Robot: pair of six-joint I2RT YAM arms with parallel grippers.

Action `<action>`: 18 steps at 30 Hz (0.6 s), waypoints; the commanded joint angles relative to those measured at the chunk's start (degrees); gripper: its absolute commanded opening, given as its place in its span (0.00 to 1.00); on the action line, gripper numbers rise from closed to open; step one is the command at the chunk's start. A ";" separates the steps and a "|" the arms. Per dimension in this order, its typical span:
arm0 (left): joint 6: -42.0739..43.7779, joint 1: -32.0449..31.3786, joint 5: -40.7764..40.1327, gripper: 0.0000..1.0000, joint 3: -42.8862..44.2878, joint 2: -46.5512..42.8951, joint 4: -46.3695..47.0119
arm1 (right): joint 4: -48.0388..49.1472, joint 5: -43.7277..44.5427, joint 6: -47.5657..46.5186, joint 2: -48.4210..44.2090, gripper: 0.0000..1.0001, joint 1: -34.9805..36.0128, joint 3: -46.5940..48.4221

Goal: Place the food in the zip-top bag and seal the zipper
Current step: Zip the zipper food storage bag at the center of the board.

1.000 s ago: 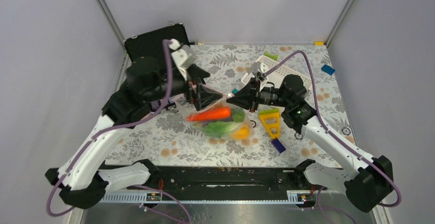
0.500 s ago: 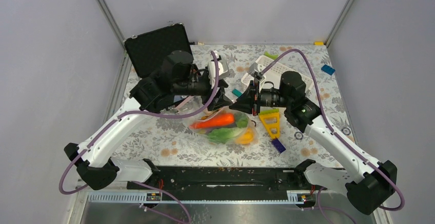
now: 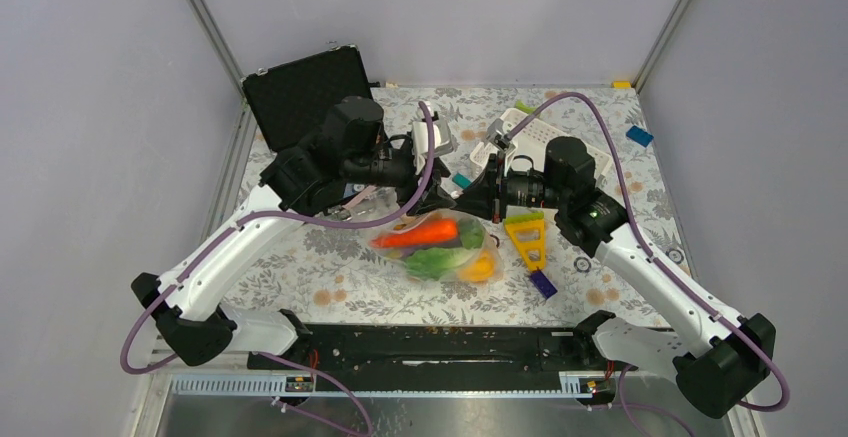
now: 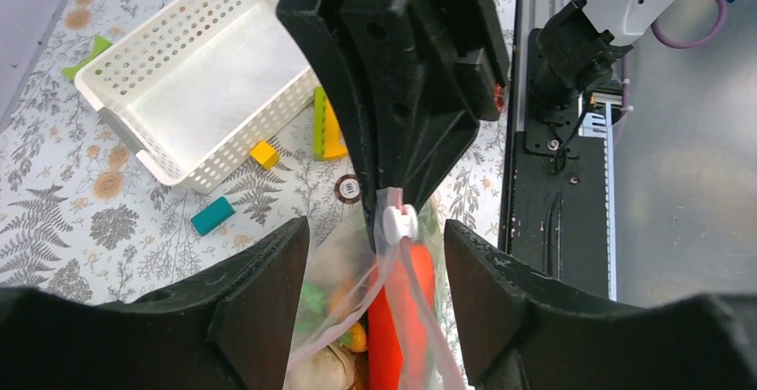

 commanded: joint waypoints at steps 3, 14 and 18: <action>0.07 -0.03 4.63 0.56 0.12 -0.62 3.37 | 0.27 1.25 3.45 -0.86 0.00 -0.23 3.05; 0.94 -0.01 3.16 0.44 -3.91 -1.80 8.37 | 1.20 0.89 6.53 -0.58 0.00 -0.21 3.53; 0.25 -0.03 1.62 0.39 -4.52 -1.88 9.50 | 2.71 -0.21 7.46 -0.75 0.00 -0.27 3.07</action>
